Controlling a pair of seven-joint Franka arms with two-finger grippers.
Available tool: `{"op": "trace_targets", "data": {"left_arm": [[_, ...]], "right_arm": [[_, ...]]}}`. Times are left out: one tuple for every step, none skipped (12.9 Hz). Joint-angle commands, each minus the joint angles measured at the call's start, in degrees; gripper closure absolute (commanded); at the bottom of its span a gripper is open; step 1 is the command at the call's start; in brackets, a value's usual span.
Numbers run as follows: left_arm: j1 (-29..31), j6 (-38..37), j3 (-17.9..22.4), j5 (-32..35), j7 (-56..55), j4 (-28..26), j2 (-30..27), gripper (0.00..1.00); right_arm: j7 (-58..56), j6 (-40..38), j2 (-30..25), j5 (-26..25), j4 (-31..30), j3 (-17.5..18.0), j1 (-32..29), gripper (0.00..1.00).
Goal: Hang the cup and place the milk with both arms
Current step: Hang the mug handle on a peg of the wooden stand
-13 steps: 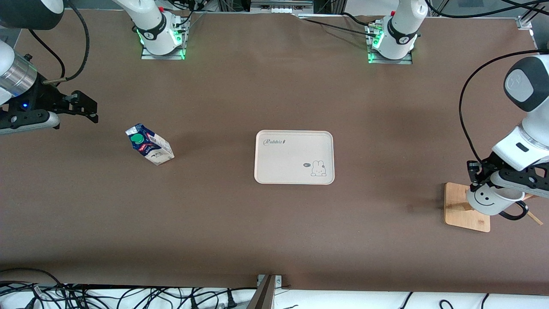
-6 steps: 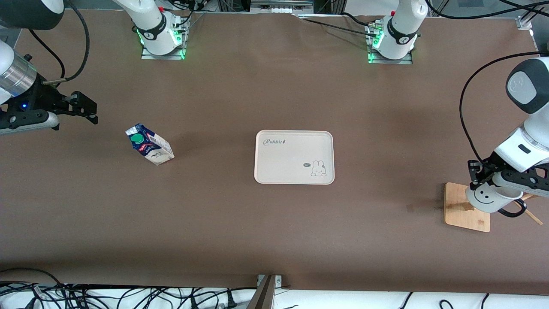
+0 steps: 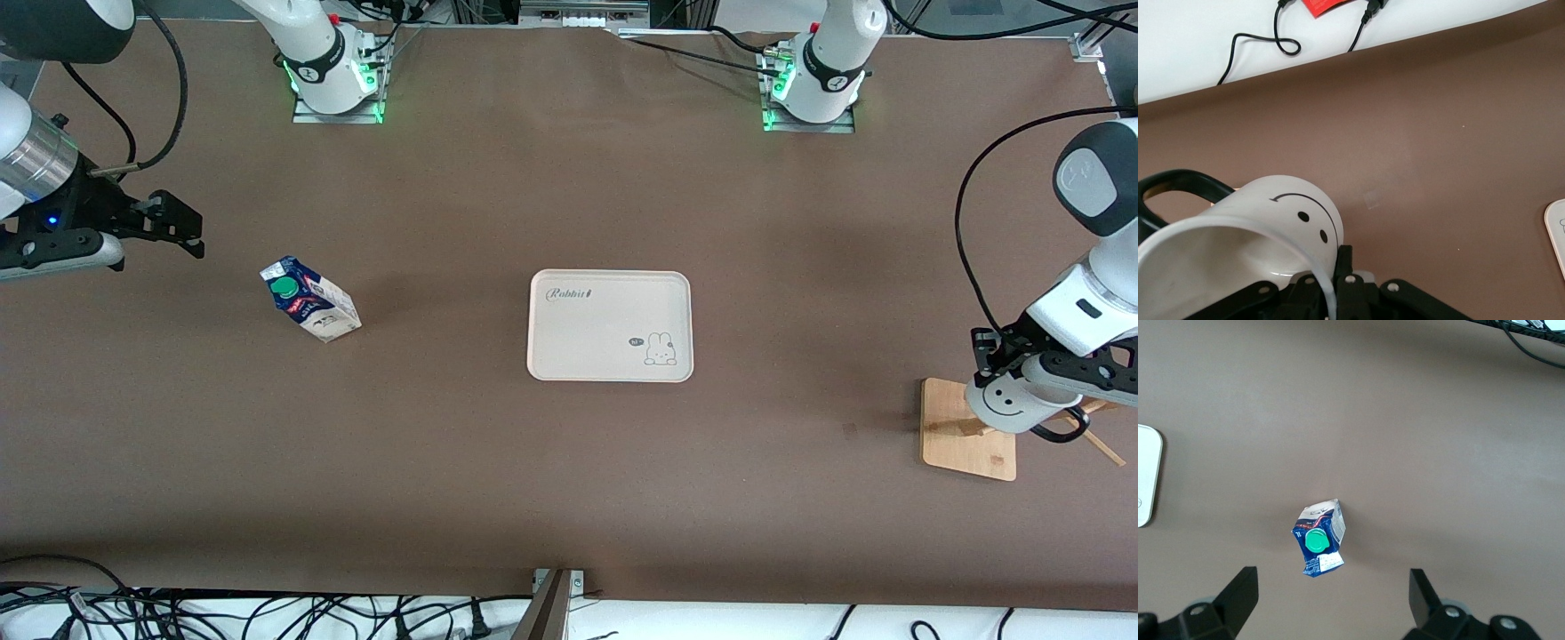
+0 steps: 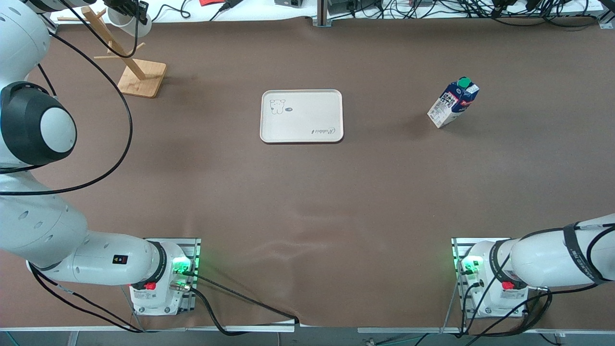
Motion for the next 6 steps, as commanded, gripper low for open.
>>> {"op": "trace_targets", "data": {"left_arm": [[0.5,-3.4,1.0,-1.7,2.2,-0.5,-2.4,1.00],[0.6,-4.2,1.3,-1.7,2.7,-0.5,-2.7,1.00],[0.6,-4.9,2.0,-1.7,4.2,-0.5,-3.2,1.00],[0.6,-5.0,2.6,-1.7,5.7,-0.5,-3.3,1.00],[0.7,-5.0,3.5,-1.7,7.6,-0.5,-3.3,1.00],[0.6,-5.0,4.3,-1.7,10.1,-0.5,-3.2,1.00]], "right_arm": [[1.0,-0.3,0.4,-0.6,1.2,1.0,-0.9,0.00],[1.0,-0.3,0.4,-0.6,1.2,1.0,-0.9,0.00],[1.0,-0.3,0.4,-0.6,1.3,1.0,-0.9,0.00],[1.0,-0.3,0.4,-0.6,1.3,1.0,-0.9,0.00],[1.0,-0.3,0.4,-0.7,1.3,1.0,-1.0,0.00],[1.0,-0.3,0.4,-0.6,1.3,1.0,-1.0,0.00]]}}
